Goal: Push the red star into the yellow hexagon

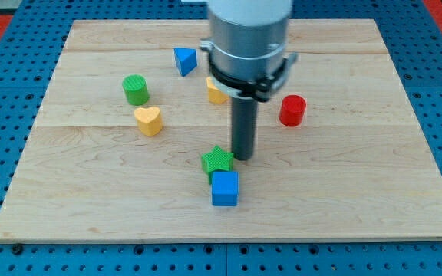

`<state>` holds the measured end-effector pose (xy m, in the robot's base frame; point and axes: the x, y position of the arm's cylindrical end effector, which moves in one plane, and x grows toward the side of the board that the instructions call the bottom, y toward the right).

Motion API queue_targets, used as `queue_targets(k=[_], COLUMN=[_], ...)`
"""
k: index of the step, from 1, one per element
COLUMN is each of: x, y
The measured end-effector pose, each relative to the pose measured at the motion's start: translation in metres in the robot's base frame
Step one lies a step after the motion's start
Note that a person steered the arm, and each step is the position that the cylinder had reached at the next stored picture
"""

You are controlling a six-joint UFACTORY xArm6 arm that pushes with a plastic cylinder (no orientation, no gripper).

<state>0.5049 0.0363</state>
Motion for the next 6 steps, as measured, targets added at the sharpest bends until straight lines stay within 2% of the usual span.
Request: queue_targets(k=[1,3,4,5,6], x=[0.036,0.054,0.052,0.074,0.108], y=[0.019,-0.060,-0.030,0.041,0.020])
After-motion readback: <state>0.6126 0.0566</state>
